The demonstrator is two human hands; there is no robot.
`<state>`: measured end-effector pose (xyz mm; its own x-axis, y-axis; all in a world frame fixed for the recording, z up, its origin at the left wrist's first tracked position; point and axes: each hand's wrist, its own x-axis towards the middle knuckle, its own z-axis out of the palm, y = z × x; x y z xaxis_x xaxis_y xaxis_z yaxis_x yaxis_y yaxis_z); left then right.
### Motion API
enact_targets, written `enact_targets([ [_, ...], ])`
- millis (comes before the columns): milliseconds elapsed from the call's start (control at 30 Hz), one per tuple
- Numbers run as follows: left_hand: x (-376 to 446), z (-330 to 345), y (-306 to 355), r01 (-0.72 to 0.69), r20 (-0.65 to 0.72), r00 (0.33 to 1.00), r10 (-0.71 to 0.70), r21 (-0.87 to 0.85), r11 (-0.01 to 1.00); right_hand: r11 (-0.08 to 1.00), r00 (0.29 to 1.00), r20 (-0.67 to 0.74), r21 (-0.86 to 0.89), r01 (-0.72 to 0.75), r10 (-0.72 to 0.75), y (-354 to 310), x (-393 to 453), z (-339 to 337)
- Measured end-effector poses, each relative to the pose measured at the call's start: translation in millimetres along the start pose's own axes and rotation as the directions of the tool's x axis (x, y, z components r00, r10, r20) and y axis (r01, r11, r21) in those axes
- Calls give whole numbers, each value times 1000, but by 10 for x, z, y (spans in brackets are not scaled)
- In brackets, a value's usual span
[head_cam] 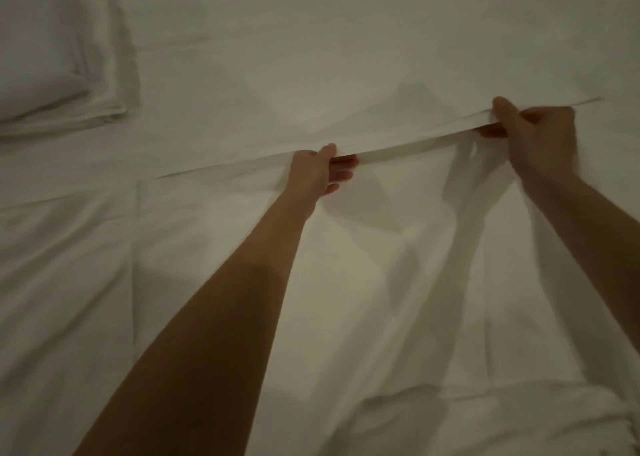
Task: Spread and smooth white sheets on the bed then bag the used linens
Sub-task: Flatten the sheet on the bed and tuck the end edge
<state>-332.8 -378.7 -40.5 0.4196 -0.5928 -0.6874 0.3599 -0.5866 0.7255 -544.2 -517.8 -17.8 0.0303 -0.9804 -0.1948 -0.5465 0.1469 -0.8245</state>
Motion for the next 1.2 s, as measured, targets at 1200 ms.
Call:
enact_targets([
  [1200, -421, -104, -1553, -352, 172, 845, 507, 892, 284, 618, 754, 606, -498, 608, -254, 1041, -1055, 834],
])
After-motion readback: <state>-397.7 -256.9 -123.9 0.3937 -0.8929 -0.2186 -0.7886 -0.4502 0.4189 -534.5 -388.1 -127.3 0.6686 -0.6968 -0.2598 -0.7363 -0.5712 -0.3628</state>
